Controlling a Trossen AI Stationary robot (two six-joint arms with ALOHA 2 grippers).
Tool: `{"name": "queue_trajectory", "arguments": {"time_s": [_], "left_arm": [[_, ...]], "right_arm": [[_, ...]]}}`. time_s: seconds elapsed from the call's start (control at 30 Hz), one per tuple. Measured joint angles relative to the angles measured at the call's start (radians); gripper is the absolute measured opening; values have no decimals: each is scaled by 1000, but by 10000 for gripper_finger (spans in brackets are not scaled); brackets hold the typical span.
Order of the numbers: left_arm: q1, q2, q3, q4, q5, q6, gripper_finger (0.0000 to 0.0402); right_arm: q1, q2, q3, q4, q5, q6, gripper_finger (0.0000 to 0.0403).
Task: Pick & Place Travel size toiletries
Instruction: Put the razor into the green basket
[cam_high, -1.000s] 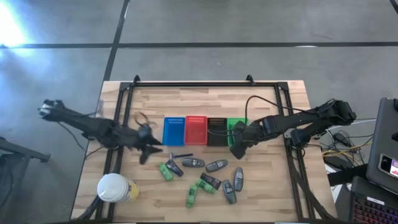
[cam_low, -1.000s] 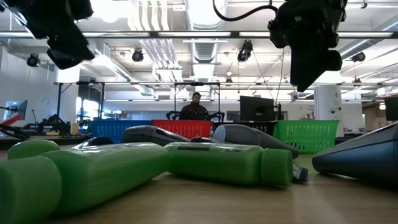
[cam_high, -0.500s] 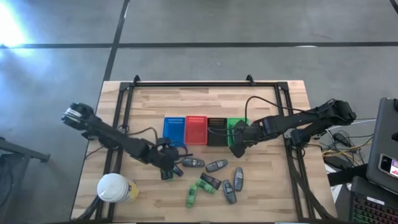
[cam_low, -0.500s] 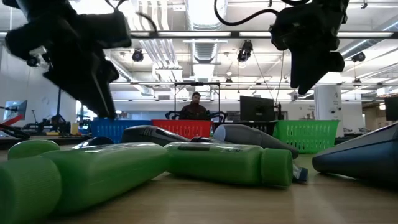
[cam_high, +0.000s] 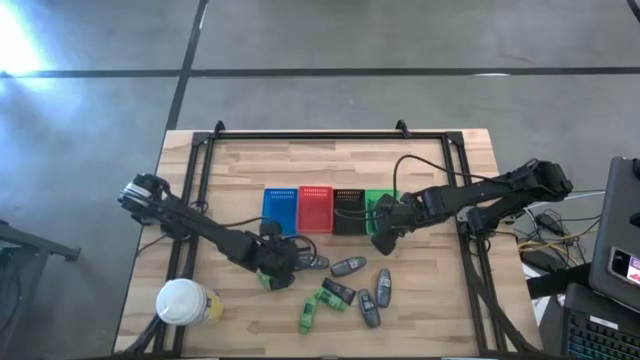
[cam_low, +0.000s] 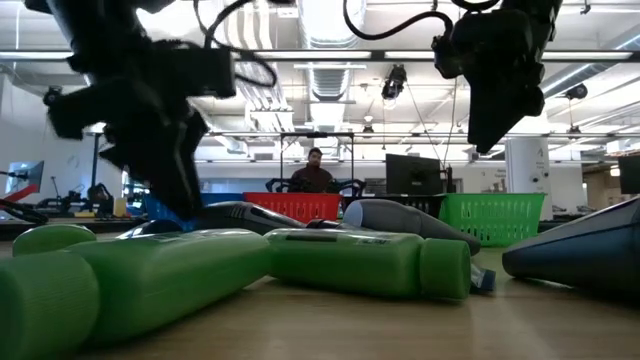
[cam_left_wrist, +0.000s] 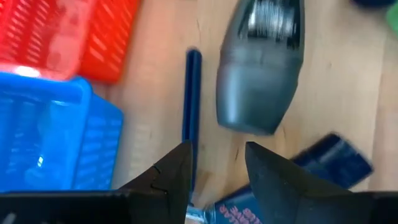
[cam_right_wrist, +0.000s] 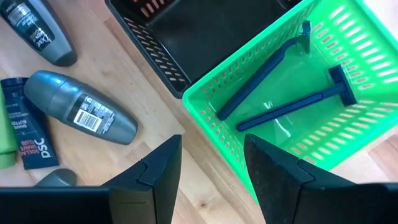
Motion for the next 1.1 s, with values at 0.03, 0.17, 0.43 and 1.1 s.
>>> {"name": "queue_trajectory", "arguments": {"time_s": [0.03, 0.17, 0.43, 1.1], "left_arm": [[2, 2, -2, -1, 2, 0, 154], [26, 20, -5, 5, 2, -1, 154], [89, 37, -7, 8, 57, 34, 172], [103, 100, -3, 28, 150, 115, 156]], "right_arm": [[0, 0, -1, 0, 0, -7, 169], [0, 0, -3, 2, 1, -25, 169], [0, 0, -13, 5, 1, -24, 169], [0, 0, -21, 5, 23, -21, 169]]}}
